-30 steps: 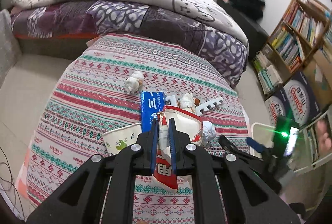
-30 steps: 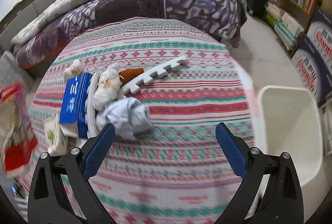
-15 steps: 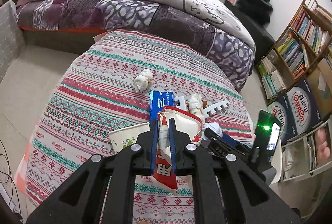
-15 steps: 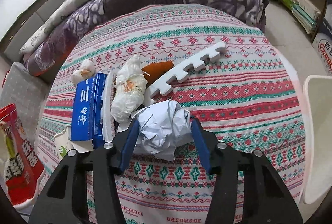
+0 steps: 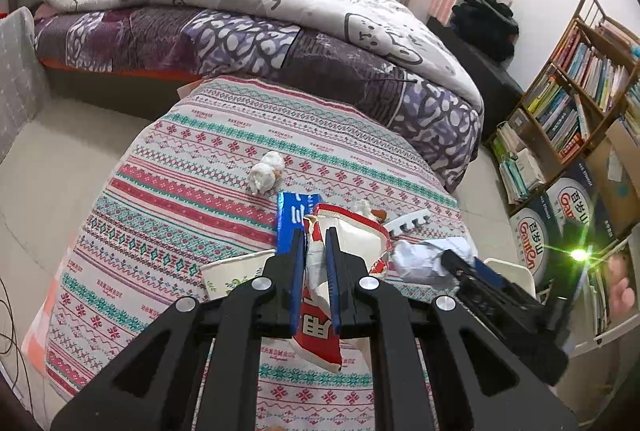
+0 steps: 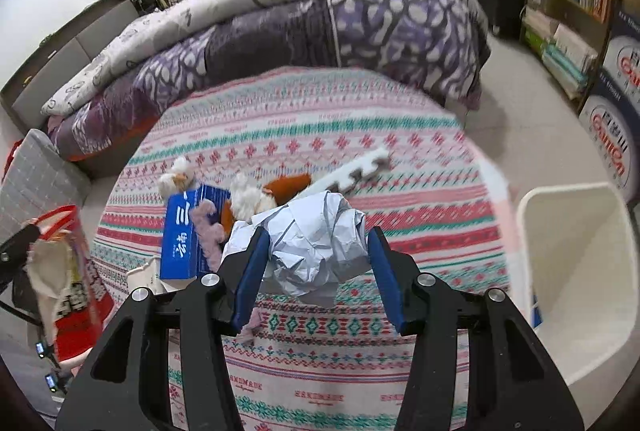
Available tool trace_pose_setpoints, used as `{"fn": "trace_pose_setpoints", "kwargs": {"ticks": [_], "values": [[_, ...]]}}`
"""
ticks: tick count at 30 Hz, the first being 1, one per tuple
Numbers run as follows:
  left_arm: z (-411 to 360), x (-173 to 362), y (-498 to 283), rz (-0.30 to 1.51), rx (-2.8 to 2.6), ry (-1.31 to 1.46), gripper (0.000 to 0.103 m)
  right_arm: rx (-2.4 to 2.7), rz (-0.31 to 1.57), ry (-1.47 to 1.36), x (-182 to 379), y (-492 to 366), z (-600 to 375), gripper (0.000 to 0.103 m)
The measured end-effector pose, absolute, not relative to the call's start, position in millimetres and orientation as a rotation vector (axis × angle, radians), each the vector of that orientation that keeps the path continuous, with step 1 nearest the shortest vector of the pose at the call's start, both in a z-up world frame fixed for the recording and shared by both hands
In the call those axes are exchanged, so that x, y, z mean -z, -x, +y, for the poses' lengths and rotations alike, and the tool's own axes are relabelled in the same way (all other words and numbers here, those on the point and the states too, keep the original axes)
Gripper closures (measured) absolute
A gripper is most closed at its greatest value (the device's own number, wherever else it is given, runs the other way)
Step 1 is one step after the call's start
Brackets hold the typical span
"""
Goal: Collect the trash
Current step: 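Grasp the crumpled foil ball with the right tool while the left tool holds the red-white wrapper, then release the foil ball into the bin with the right tool while the left tool drops the wrapper there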
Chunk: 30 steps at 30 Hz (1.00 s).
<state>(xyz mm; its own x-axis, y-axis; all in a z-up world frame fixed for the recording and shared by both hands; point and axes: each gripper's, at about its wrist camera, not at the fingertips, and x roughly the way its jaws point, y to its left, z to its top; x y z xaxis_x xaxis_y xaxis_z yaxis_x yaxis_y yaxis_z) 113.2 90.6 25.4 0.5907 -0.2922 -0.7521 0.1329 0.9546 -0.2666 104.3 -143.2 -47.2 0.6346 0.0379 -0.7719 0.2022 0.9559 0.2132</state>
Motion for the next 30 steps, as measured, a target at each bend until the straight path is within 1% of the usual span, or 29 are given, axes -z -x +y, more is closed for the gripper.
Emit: {"fn": "trace_pose_setpoints", "kwargs": {"ticks": [6,11,30], "values": [[75,-30,-108,0.879,0.268,0.187,0.092,0.120,0.823,-0.246,23,-89,-159,0.055],[59,-28,-105,0.870,0.290,0.177,0.092,0.151,0.804,-0.231,14,-76,-175,0.055],[-21,-7,-98,0.889,0.376,0.097,0.092,0.415,0.775,-0.335,24,-35,-282,0.054]]}}
